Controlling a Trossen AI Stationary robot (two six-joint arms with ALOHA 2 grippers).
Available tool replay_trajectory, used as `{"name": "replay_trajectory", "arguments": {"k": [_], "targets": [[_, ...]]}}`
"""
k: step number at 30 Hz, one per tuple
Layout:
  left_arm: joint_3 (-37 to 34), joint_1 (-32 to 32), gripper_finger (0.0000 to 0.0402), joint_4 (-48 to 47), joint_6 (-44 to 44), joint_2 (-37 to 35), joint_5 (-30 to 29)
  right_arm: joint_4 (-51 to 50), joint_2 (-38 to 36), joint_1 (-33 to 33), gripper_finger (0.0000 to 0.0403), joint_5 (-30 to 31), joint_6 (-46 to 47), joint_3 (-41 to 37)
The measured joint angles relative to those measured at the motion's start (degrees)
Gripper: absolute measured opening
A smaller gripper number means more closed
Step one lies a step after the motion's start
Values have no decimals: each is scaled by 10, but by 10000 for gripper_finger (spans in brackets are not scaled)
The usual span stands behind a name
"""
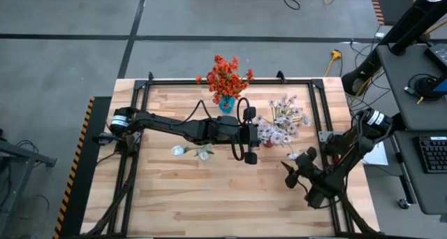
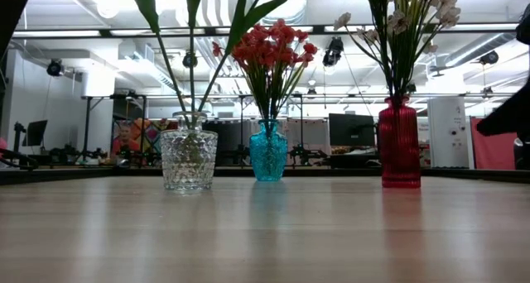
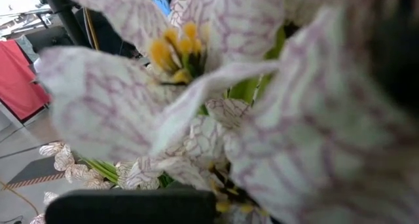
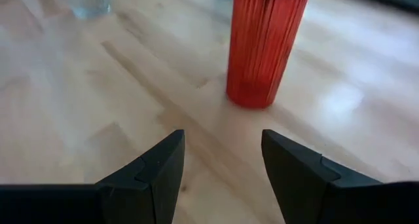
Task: Sort flowers into vase by color
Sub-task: Put the white flowers into the red vase
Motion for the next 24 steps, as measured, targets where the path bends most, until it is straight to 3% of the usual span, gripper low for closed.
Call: {"name": "replay_trajectory", "arguments": {"k": [3,12,19,24], "targets": [[0,0,9,-1,0,0,0,-3,0,-12,196,33,-10,-11],[0,0,9,-4,-7,0,0,0,0,-43,204,22,-43,-15],[0,0,9,-3,-22,0,0,6,0,-85,277,36,-49,-15],[0,0,9,-2,-24,0,0,84,0,-119,320,126,-149,-20]]}}
